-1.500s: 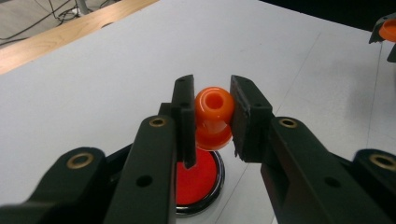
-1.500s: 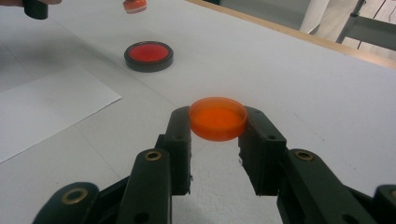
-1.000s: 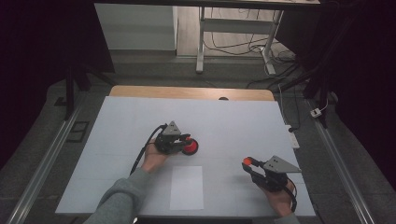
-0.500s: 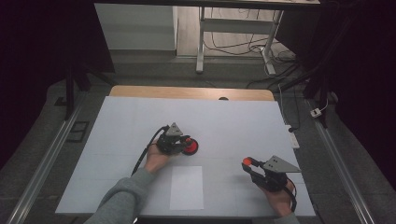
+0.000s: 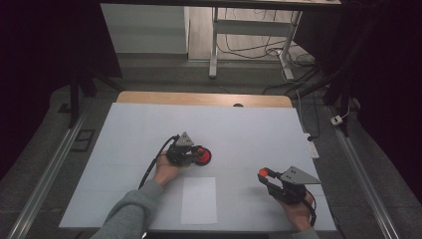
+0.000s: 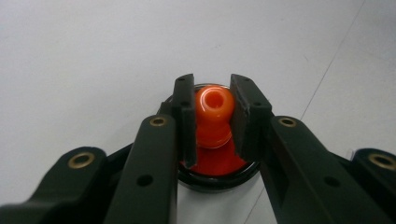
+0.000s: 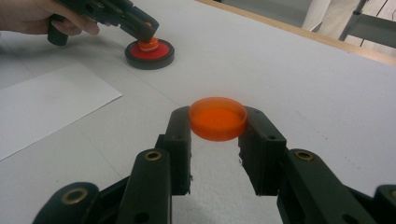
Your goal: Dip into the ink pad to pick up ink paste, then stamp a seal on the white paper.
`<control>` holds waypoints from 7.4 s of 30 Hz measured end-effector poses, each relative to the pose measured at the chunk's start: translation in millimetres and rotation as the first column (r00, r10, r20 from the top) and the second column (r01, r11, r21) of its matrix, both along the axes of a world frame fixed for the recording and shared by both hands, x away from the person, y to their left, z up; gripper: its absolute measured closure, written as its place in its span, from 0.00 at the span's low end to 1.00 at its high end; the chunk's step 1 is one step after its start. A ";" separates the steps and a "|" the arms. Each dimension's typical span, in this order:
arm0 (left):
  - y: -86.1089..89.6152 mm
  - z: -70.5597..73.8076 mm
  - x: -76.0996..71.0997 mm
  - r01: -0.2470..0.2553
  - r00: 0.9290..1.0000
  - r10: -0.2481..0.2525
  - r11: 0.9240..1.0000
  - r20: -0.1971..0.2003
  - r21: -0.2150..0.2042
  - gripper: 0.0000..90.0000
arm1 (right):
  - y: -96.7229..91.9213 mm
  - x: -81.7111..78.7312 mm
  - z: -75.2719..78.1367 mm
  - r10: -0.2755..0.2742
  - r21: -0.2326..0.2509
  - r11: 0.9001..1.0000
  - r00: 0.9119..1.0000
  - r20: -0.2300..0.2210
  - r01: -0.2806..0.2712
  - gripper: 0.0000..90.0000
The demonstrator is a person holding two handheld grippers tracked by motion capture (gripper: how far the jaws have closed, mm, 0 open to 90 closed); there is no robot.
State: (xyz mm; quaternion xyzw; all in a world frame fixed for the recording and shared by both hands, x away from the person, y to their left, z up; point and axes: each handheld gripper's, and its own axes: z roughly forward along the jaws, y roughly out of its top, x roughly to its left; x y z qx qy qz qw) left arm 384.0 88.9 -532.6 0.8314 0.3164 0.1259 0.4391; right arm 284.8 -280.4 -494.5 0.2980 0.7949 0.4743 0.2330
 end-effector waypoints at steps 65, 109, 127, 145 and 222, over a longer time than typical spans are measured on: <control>14.6 23.5 -7.9 -0.001 0.999 0.006 0.993 0.043 -0.116 0.80 | -1.6 0.4 1.3 -0.002 0.003 1.000 1.000 0.008 0.002 0.72; 39.3 68.1 -54.2 0.119 0.992 -0.110 0.978 0.063 -0.173 0.80 | 3.0 2.9 -2.1 0.009 -0.008 1.000 1.000 -0.002 -0.009 0.72; 35.9 61.7 -65.8 0.160 0.987 -0.153 0.974 0.050 -0.164 0.80 | 2.1 3.3 -2.8 0.004 -0.006 1.000 1.000 -0.008 -0.004 0.72; 29.2 54.0 -83.1 0.222 0.975 -0.220 0.962 0.031 -0.159 0.80 | 2.9 4.1 -3.6 0.005 -0.017 1.000 1.000 -0.008 -0.005 0.72; -1.6 5.9 -98.5 0.291 0.951 -0.291 0.957 -0.102 -0.018 0.80 | 1.1 3.0 -3.8 0.002 -0.017 1.000 1.000 -0.008 -0.002 0.72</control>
